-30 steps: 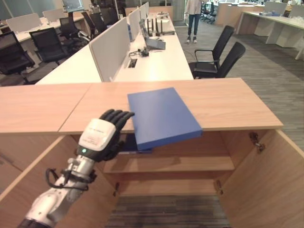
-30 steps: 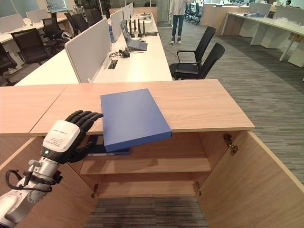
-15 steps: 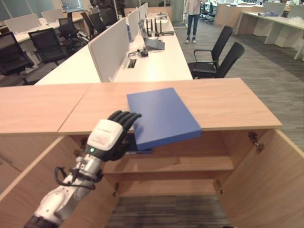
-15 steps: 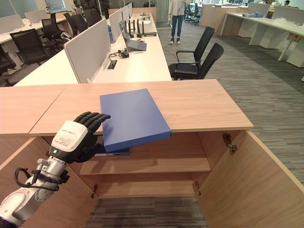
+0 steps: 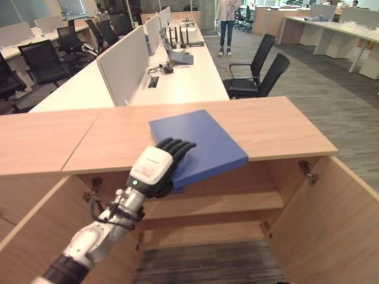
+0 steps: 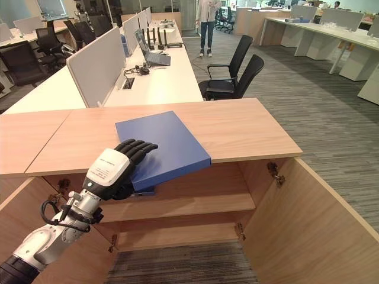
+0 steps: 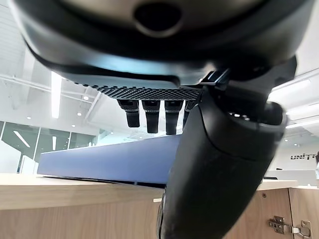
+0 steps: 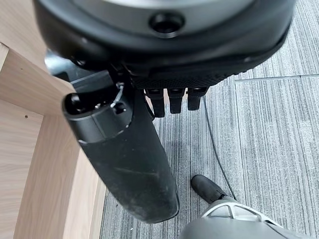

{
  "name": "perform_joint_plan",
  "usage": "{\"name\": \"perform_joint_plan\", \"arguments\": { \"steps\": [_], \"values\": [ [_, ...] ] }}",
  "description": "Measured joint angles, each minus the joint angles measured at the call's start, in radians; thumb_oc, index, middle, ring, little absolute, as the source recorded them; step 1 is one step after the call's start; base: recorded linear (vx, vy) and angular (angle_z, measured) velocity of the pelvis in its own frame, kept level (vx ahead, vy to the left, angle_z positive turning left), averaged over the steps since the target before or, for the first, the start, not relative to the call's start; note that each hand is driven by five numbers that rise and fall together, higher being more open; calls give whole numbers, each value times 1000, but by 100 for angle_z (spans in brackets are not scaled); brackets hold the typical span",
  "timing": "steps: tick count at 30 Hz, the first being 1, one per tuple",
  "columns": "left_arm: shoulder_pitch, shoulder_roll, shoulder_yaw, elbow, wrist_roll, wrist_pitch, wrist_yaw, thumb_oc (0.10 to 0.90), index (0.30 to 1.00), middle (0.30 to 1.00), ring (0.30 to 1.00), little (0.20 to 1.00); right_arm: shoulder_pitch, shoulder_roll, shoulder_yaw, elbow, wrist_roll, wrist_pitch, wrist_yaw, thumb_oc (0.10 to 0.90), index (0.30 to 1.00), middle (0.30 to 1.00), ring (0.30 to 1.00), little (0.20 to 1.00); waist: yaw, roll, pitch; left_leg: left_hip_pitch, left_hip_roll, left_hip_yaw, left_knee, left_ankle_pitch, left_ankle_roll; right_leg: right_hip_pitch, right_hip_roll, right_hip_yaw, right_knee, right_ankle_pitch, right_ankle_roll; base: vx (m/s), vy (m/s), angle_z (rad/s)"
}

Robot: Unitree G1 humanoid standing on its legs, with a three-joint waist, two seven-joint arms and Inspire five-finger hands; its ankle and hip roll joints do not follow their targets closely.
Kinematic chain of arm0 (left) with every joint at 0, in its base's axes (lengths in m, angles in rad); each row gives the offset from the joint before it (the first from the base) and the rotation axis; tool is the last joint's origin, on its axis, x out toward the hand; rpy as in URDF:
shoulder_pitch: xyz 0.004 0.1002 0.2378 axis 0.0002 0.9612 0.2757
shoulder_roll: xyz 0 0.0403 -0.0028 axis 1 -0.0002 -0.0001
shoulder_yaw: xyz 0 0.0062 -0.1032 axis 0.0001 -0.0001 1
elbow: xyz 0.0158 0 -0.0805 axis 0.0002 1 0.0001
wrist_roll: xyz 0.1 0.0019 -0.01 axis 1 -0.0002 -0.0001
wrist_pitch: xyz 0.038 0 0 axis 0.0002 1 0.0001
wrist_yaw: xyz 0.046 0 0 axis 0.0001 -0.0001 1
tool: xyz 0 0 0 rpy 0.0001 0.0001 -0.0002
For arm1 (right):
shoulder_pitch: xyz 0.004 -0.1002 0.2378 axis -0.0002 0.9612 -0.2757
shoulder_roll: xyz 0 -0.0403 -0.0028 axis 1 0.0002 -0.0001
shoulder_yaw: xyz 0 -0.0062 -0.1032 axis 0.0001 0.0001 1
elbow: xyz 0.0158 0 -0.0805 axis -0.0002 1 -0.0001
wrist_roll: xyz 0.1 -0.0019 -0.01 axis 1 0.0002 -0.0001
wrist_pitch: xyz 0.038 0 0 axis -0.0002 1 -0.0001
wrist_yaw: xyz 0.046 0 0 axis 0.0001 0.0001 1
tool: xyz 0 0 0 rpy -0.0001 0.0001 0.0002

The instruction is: Put the empty folder in the office cabinet

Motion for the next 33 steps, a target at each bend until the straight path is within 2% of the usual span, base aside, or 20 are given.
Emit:
{"name": "perform_joint_plan", "arguments": {
  "steps": [6, 7, 8, 9, 15, 21, 26, 33],
  "values": [
    [-15, 0, -51, 42, 3, 9, -2, 800, 900, 900, 900, 900, 1, 0, 0, 0, 0, 0, 0, 800, 900, 900, 900, 900, -3, -1, -2, 2, 0, 3, 0, 0, 0, 0, 0, 4, 3, 3, -2, 0, 0, 0],
    [-15, 0, -51, 42, 3, 12, -2, 726, 789, 789, 789, 789, 1, 0, 0, 0, 0, 1, 0, 800, 900, 900, 900, 900, -3, -1, -4, 2, 0, 3, 0, 0, 0, 0, 0, 4, 3, 3, -2, 0, 0, 0],
    [-19, 0, -54, 42, 4, 17, -2, 447, 371, 371, 371, 371, 1, 0, 0, 0, 0, 1, 0, 800, 900, 900, 900, 900, -6, -1, -10, 2, 0, 3, 0, 0, 0, -1, 0, 5, 3, 3, -2, 0, 0, 0],
    [-28, 0, -60, 43, 4, 19, -3, 400, 300, 300, 300, 300, 2, 0, 0, 0, 0, 1, 0, 800, 900, 900, 900, 900, -6, -1, -13, 2, 0, 3, 0, 0, 0, -1, 0, 5, 2, 3, -2, 0, 0, 0],
    [-83, -8, -59, 50, 35, 20, 39, 400, 300, 300, 300, 300, 4, 1, 0, 0, 0, 1, 0, 800, 900, 900, 900, 900, -2, 1, -32, 2, 0, 4, 0, -1, 1, 0, 0, 8, -1, -1, 4, 0, 0, 0],
    [-113, -39, -60, 70, 77, 20, 44, 400, 300, 300, 300, 300, 4, 0, 0, -1, 0, 2, -14, 800, 900, 900, 900, 900, -6, 18, -43, 10, 2, 20, 0, -2, 1, -1, 0, 24, -1, 1, 5, 3, 0, -7],
    [-128, -55, -40, 79, 72, 23, 71, 400, 300, 300, 300, 300, 9, -4, 0, 0, 0, 4, -18, 800, 900, 900, 900, 900, -6, 22, -46, 12, 3, 23, 0, -2, 0, 0, 1, 25, -1, 1, 5, 1, 0, -3],
    [-122, -134, -16, 119, 70, 55, 89, 400, 300, 300, 300, 300, 14, -5, 0, -1, 1, 4, -23, 800, 900, 900, 900, 900, -3, 25, -50, 12, 2, 23, 0, -3, 2, 1, 0, 25, -1, 1, 6, 0, 0, 0]
  ]
}}
